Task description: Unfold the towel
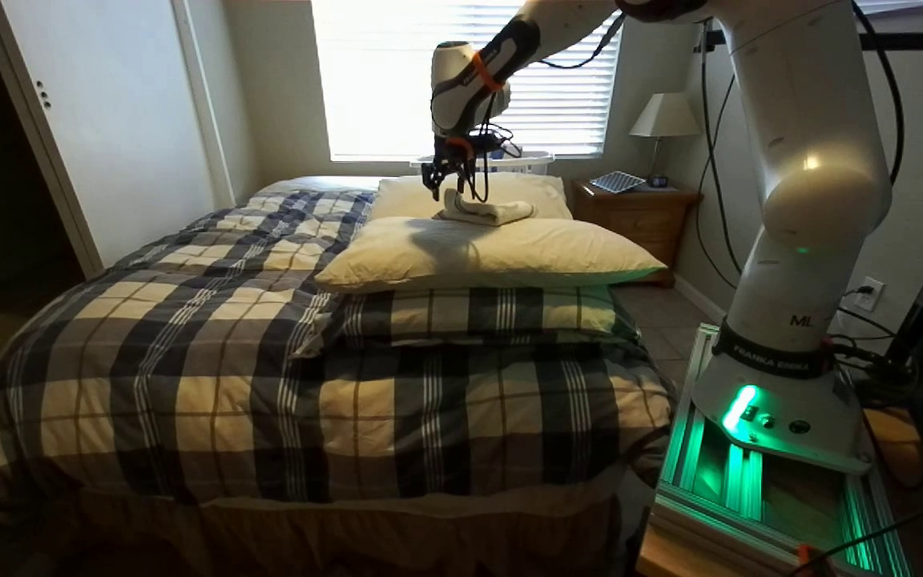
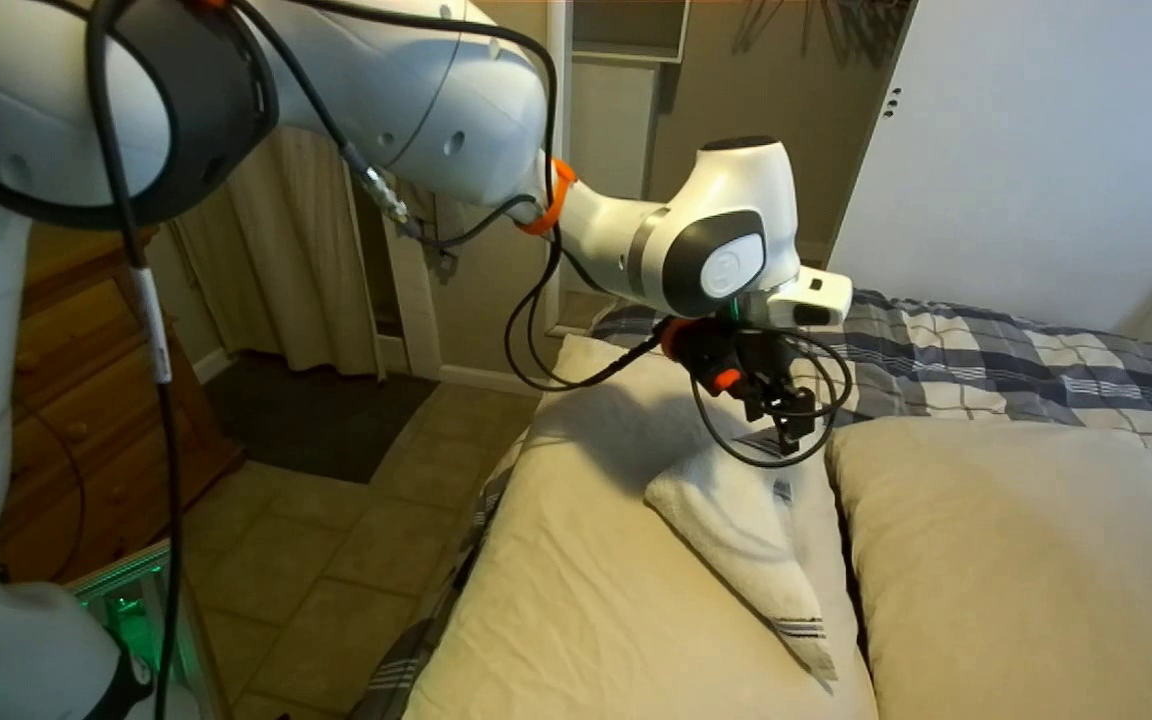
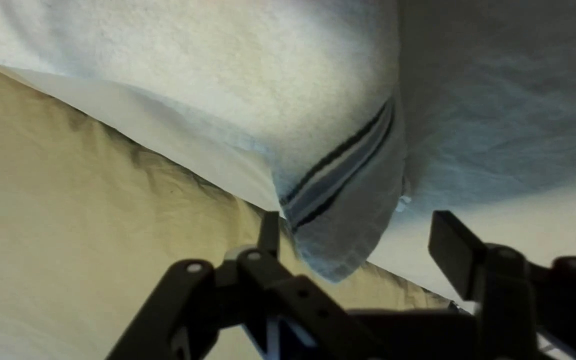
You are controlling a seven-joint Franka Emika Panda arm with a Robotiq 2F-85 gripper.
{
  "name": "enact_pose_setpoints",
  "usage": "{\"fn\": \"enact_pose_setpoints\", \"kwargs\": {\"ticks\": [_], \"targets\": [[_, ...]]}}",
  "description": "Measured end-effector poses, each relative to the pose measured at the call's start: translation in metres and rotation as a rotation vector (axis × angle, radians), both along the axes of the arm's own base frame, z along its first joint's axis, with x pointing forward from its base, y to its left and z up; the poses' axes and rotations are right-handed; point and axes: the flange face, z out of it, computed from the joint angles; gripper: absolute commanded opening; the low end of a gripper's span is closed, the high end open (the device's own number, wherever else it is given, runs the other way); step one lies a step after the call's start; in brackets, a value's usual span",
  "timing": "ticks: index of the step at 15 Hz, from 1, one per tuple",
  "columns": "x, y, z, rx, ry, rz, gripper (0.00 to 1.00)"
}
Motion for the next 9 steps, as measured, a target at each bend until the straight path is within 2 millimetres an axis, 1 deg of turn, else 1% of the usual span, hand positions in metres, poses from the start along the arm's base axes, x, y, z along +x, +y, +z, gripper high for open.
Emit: {"fn": "enact_pose_setpoints", "kwargs": {"ticks": [1, 2, 3, 5, 6, 7, 9], "targets": [[0.0002, -0.0013, -0.0016, -0.002, -0.002, 0.0, 0.39], [0.0001, -0.0024, -0.0031, -0.003, -0.001, -0.001, 0.33], [0.0, -0.0034, -0.0044, -0.005, 0.002, -0.002, 0.25], [-0.0007, -0.0057, -0.0048, -0.009, 0.004, -0.006, 0.12], [-0.0011, -0.0071, -0.0042, -0.01, 0.007, -0.008, 0.05], [-0.0014, -0.0085, -0.003, -0.012, 0.009, -0.012, 0.01], [-0.0023, -0.011, 0.0023, -0.015, 0.016, -0.019, 0.0]]}}
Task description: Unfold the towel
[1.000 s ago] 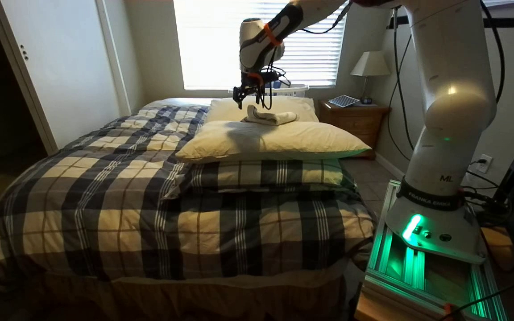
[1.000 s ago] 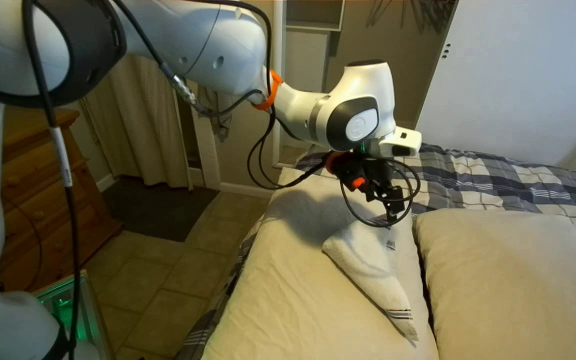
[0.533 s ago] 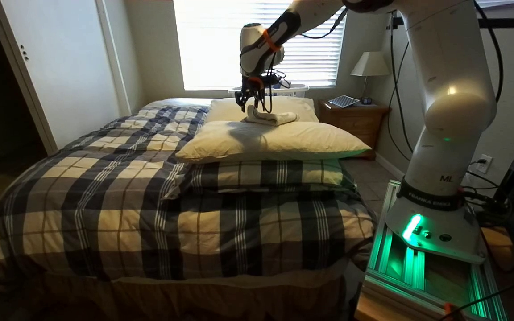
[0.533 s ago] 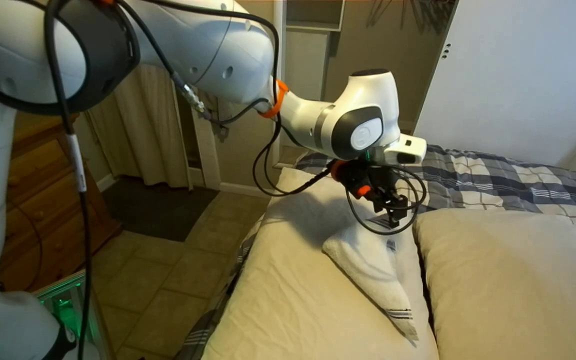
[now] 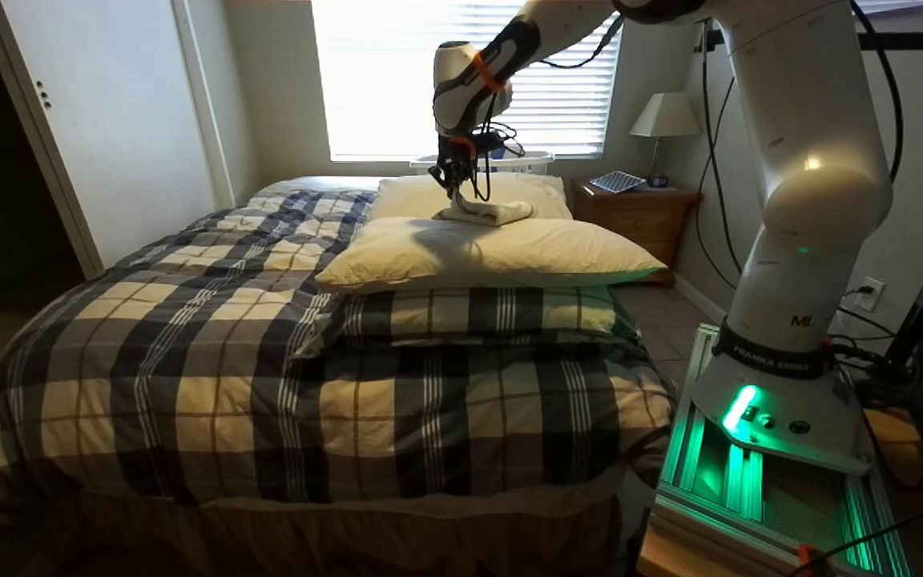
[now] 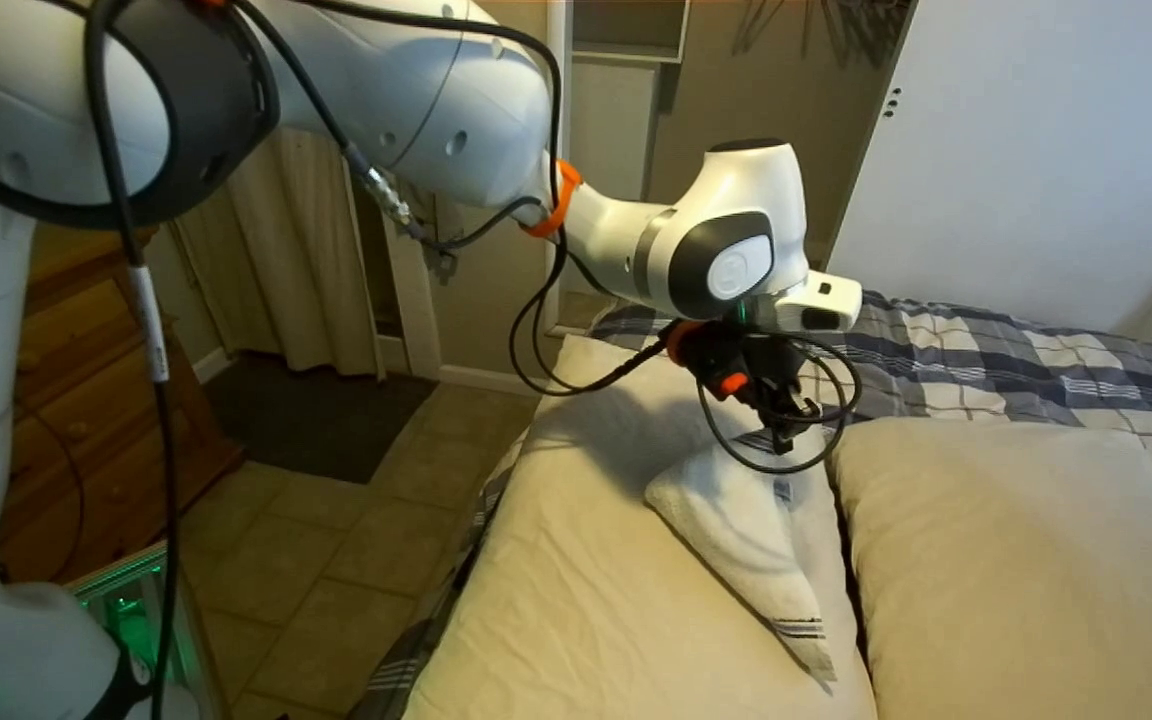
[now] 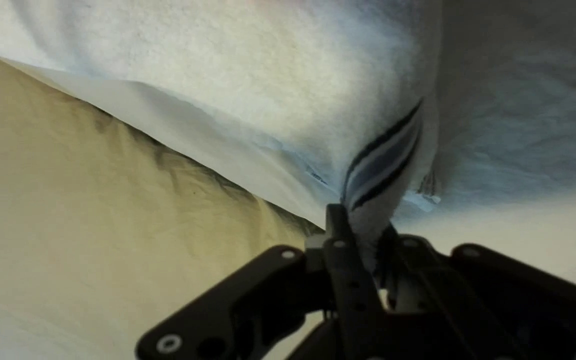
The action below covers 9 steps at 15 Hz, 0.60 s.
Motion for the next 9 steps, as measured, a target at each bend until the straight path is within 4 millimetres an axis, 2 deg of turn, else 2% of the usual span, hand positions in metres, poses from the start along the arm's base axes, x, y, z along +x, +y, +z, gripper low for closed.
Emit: {"fn": "enact_pose_setpoints", "kwargs": {"ticks": [5, 9], "targets": [[-0.012, -0.002, 0.028, 0.006, 0.06, -0.004, 0.01], [-0.036, -0.002, 0.05, 0.032, 0.199, -0.001, 0.01]]}}
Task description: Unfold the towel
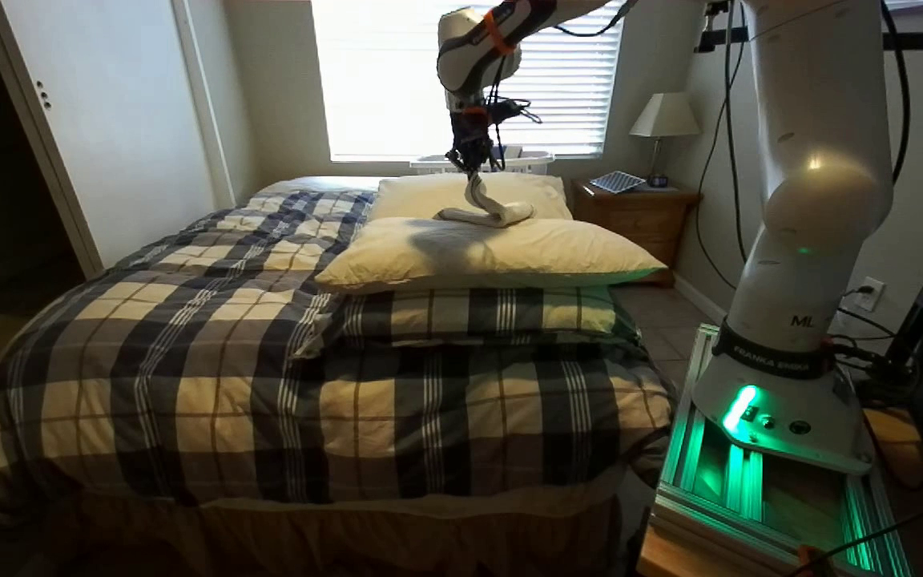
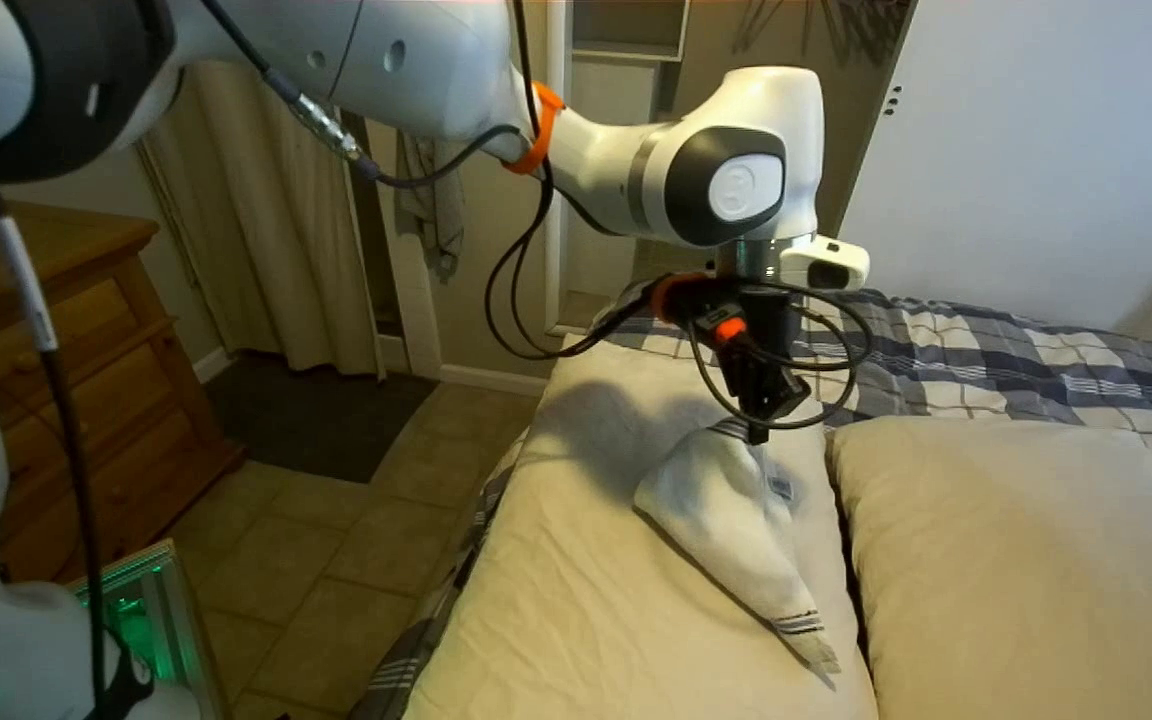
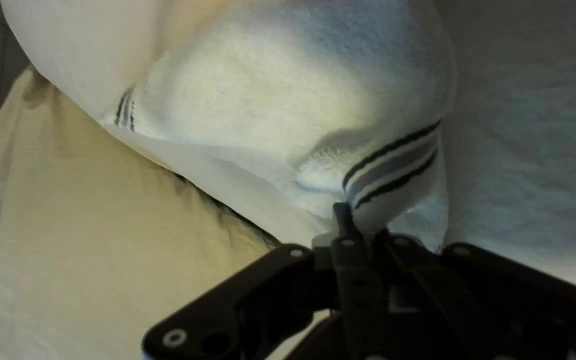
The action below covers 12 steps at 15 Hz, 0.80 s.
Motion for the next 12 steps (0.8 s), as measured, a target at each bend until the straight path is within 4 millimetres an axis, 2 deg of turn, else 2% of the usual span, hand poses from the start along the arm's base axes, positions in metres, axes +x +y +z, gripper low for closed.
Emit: {"fn": "enact_pose_setpoints", "kwargs": {"ticks": [3, 7, 12], "targets": [[-0.019, -0.001, 0.01, 0.022, 0.102, -0.032, 0.01], [-0.036, -0.005, 0.013, 0.039, 0.195, -0.069, 0.01], [-0.056, -0.017, -0.005, 0.02, 0.288, -0.091, 0.01]]}}
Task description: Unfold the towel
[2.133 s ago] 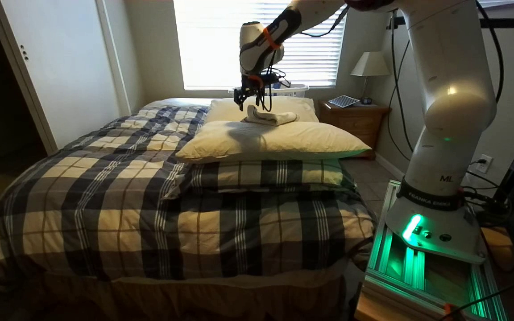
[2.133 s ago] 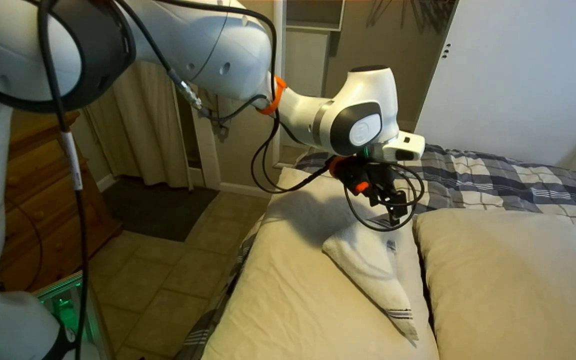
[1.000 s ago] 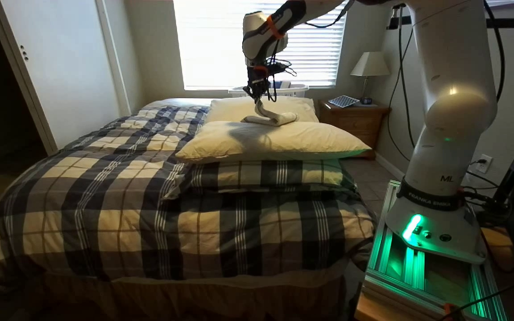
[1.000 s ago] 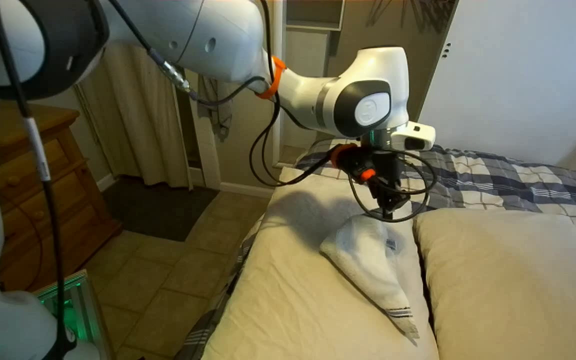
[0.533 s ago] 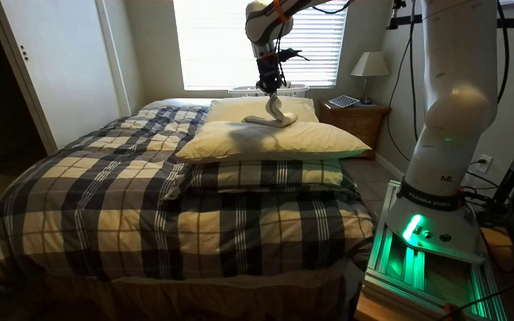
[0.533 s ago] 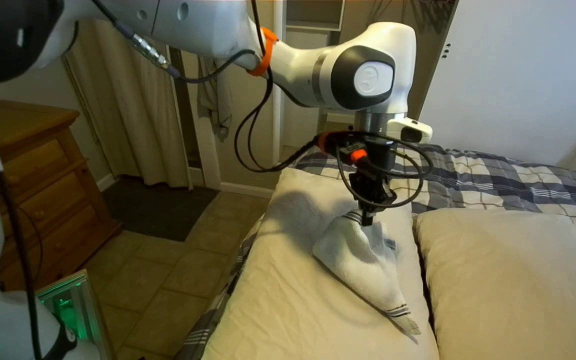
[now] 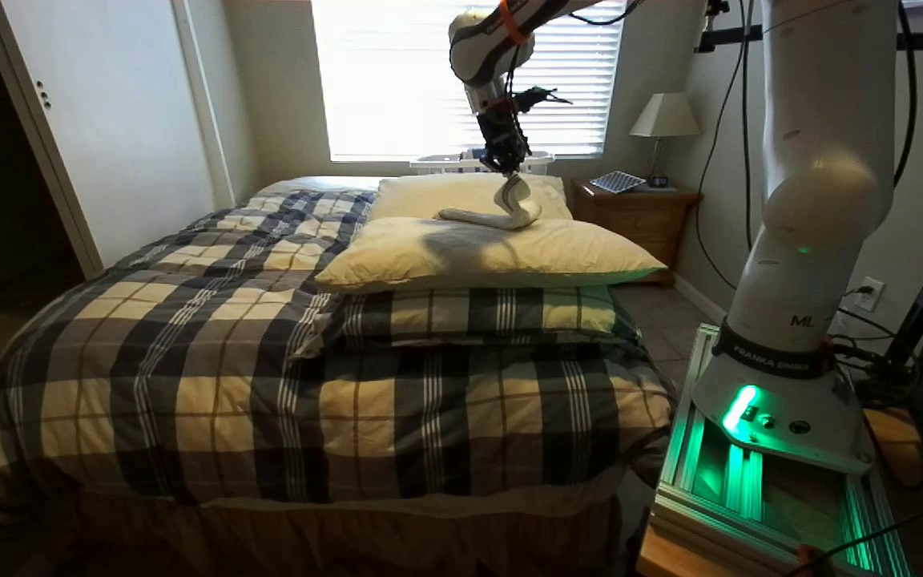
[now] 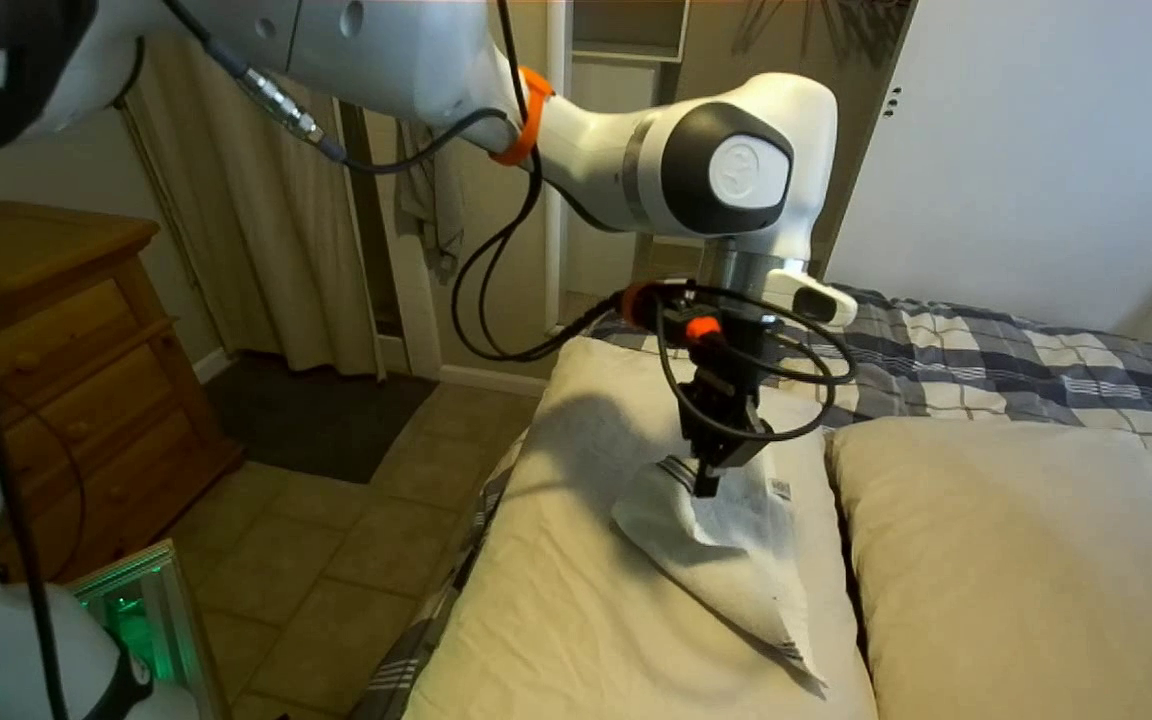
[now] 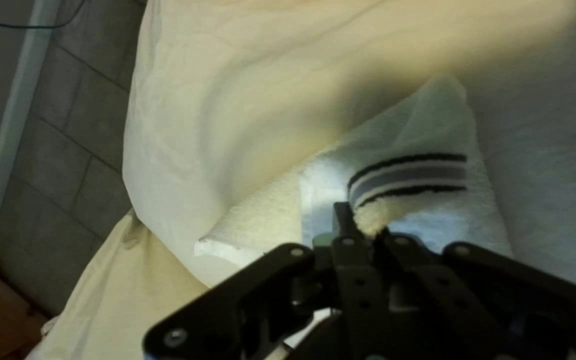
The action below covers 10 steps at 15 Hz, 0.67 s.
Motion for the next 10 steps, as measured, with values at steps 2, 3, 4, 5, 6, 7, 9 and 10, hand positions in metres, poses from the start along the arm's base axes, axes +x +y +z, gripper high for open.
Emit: {"fn": "enact_pose_setpoints", "kwargs": {"ticks": [2, 3, 4, 5, 6, 7, 9, 10], "targets": [[-0.009, -0.003, -0.012, 0.0, 0.039, -0.007, 0.01], [-0.013, -0.004, -0.016, 0.005, 0.058, -0.012, 0.01], [-0.017, -0.005, -0.019, 0.011, 0.077, -0.018, 0.01], [-0.022, -0.004, -0.02, 0.016, 0.092, -0.021, 0.01], [-0.025, -0.004, -0.019, 0.021, 0.102, -0.021, 0.01], [-0.029, -0.003, -0.018, 0.027, 0.112, -0.021, 0.01], [-0.038, -0.003, -0.012, 0.04, 0.131, -0.017, 0.01], [-0.043, -0.003, -0.008, 0.05, 0.146, -0.011, 0.01]]}}
